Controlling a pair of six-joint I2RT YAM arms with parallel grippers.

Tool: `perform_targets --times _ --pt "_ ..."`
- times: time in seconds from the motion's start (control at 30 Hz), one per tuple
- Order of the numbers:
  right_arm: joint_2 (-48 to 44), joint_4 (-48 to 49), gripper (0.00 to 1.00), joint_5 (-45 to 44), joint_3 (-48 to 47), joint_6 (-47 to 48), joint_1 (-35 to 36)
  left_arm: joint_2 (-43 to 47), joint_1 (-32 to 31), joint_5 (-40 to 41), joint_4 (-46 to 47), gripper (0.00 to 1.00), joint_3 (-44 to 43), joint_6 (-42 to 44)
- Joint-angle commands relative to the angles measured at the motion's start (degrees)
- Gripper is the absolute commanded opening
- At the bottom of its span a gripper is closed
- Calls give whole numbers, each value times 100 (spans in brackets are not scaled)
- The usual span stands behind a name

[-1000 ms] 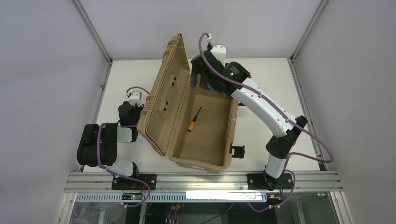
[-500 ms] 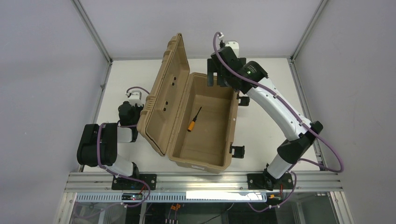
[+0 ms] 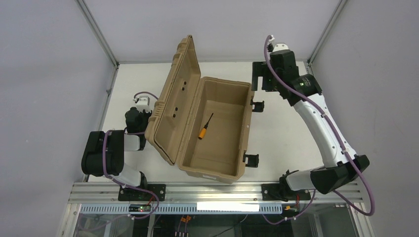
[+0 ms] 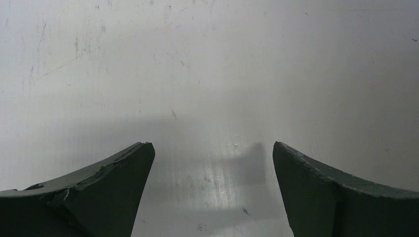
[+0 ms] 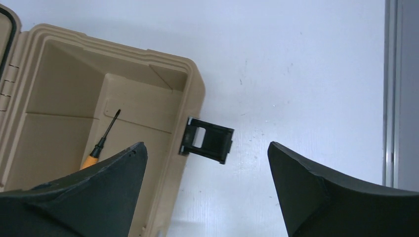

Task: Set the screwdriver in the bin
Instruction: Reset both arms

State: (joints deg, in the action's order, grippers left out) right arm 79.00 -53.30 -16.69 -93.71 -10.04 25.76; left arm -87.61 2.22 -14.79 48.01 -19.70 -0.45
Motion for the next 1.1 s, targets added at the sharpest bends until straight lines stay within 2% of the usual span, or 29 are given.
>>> perform_targets --times 0.0,0.27,0.37,0.7,1.07 --pt "-395 323 96 929 223 582 -630 113 -25 44 165 99 -60 55" --pt "-579 348 96 2046 504 863 -2104 113 -25 42 165 99 -65 58" --pt "-563 389 96 2205 583 958 -2454 113 -29 37 165 99 -60 61" --pt "-347 616 99 2696 611 686 -2804 113 -25 33 165 99 -60 62" --pt "-275 628 99 2446 522 635 -2804 113 -21 33 165 99 -60 54"
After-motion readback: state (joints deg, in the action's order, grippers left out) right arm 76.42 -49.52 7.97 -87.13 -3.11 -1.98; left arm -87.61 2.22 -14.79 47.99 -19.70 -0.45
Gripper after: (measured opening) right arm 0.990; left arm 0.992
